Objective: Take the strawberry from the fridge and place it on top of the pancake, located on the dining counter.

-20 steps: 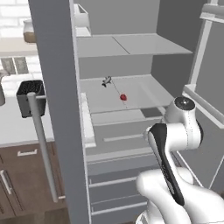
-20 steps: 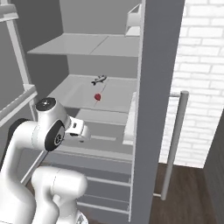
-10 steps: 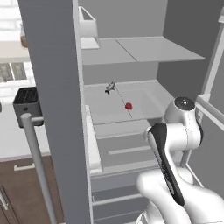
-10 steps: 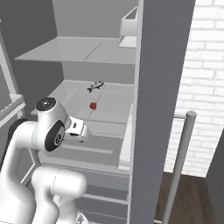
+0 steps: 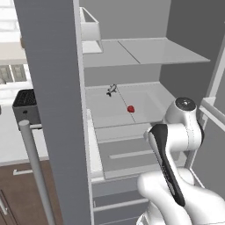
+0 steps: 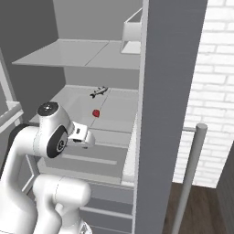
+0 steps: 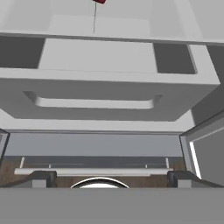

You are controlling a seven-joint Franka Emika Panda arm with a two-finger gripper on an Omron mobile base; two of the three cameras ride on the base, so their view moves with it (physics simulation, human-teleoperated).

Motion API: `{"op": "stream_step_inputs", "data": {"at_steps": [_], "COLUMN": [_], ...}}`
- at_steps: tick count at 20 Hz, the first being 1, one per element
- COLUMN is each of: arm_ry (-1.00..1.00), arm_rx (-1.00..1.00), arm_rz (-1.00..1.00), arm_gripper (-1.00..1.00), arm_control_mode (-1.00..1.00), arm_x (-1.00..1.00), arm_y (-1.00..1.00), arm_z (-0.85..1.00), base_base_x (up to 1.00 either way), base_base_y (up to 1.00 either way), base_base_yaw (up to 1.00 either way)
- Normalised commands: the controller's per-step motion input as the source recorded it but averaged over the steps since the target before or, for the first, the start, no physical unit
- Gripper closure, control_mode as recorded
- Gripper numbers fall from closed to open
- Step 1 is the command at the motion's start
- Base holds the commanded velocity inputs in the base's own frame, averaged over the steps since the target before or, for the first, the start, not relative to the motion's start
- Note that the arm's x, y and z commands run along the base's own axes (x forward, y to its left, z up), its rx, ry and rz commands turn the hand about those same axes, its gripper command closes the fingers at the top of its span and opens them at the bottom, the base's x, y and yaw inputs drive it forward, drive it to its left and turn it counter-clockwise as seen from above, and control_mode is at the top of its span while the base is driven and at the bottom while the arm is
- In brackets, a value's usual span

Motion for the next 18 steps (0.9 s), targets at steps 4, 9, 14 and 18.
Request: {"op": "stream_step_inputs", "data": {"at_steps": [4,9,14,18], "arm_ry": [0.0,0.0,-0.32,-0.26], "arm_rx": [0.0,0.0,0.0,0.0], "arm_rz": [0.0,0.0,0.06,0.12], "arm_gripper": [-1.0,-1.0,-1.0,-1.0], "arm_control_mode": [1.0,-1.0,-1.0,-1.0], "arm_x": [0.0,0.07,0.26,0.46], "arm_y": [0.0,0.0,0.13,0.07], "arm_z": [0.0,0.0,0.14,0.22], "base_base_x": [0.38,0.15,0.0,0.0], "base_base_y": [0.08,0.01,0.0,0.0], "base_base_yaw": [0.0,0.0,0.0,0.0]}}
